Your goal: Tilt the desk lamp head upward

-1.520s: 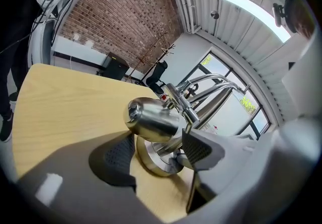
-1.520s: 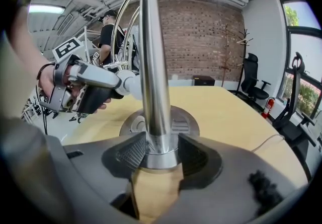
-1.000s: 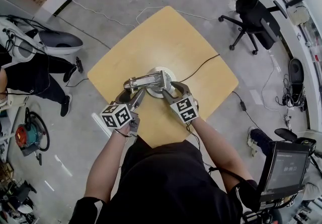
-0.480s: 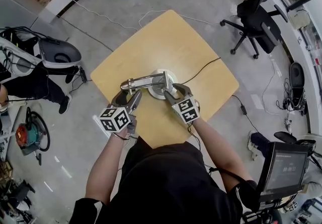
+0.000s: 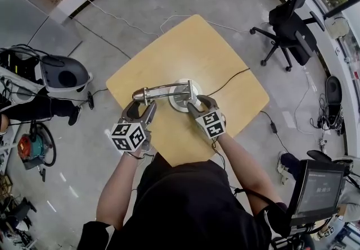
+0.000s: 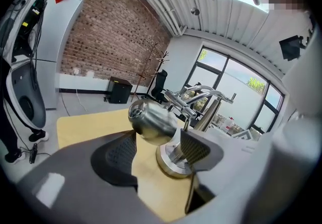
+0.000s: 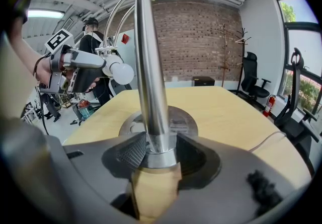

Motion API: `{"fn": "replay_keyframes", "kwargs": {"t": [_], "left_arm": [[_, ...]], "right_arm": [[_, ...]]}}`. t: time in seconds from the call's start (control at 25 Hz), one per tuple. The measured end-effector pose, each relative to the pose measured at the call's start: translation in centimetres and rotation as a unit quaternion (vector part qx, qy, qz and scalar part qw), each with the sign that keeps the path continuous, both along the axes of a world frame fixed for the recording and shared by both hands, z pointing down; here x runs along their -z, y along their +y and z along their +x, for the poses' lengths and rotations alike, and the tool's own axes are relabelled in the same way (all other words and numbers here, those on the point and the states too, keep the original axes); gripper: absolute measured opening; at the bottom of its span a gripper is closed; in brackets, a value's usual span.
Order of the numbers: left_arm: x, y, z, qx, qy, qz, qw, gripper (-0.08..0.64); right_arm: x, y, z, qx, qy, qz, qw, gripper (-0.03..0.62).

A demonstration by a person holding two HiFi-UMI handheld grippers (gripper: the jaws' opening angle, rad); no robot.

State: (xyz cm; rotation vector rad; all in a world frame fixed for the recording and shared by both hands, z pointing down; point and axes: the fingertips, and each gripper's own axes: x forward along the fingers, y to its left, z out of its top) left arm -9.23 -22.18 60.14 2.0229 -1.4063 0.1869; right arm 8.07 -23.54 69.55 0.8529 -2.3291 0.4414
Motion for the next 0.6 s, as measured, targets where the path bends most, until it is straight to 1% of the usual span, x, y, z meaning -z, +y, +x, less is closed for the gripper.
{"fn": "replay_keyframes", "kwargs": {"t": [0.24, 0.32, 0.4, 0.52, 0.6], "left_arm": [[2.2, 1.0, -1.8, 0.000, -0.031, 0.026, 0.9992, 0.272], [2.7, 0.9, -2.1, 0.002, -0.039, 0.032, 0.9987, 0.257], [2.9, 0.9, -2.3, 0.003, -0.044, 0.036, 0.9984, 0.244], [3.1, 0.8, -2.2, 0.002, -0.053, 0.043, 0.9977, 0.244], [3.9, 0.5, -2.3, 0.000, -0.066, 0.057, 0.9962, 0.244]], "right_arm": [[0.3, 0.7, -0.7, -0.001, 0.004, 0.000, 1.000, 0.195], [0.2, 0.4, -0.6, -0.002, 0.005, -0.001, 1.000, 0.195], [0.1, 0.2, -0.6, -0.003, 0.006, 0.000, 1.000, 0.195], [-0.2, 0.0, -0.4, -0.003, 0.006, 0.000, 1.000, 0.195], [-0.4, -0.3, -0.4, -0.005, 0.005, -0.002, 1.000, 0.195]]}}
